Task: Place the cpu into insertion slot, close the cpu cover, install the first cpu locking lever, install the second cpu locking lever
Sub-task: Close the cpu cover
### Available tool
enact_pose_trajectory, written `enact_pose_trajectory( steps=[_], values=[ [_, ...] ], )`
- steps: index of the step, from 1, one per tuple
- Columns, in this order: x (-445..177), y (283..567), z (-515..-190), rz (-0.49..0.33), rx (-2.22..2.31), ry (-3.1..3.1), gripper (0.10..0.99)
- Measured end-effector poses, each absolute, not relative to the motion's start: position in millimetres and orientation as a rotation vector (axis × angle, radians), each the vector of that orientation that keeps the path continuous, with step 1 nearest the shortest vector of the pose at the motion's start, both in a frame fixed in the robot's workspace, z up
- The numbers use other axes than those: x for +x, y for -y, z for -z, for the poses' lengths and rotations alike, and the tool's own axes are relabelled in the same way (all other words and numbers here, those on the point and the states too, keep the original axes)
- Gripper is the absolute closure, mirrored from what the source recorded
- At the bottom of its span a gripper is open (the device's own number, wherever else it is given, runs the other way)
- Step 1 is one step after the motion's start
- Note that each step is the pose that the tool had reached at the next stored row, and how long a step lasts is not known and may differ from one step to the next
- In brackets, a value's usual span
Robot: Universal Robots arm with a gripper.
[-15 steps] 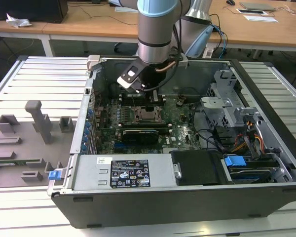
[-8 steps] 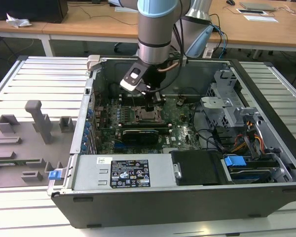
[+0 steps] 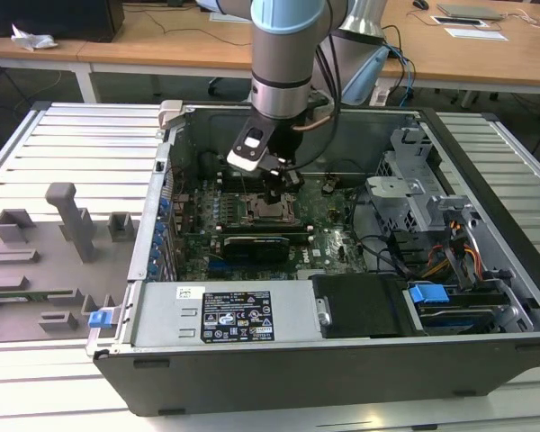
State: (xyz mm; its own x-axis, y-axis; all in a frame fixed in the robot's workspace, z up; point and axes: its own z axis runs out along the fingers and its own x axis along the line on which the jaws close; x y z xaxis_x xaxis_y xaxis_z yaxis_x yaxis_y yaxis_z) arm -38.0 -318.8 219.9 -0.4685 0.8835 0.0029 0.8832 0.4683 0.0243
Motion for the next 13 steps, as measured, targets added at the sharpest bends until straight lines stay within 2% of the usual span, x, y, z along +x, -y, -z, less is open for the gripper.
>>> enact_pose_trajectory(
  steps=[13],
  values=[
    [-38.0, 318.8, -216.5, -0.023, 1.043, -2.952, 0.98]
  ],
)
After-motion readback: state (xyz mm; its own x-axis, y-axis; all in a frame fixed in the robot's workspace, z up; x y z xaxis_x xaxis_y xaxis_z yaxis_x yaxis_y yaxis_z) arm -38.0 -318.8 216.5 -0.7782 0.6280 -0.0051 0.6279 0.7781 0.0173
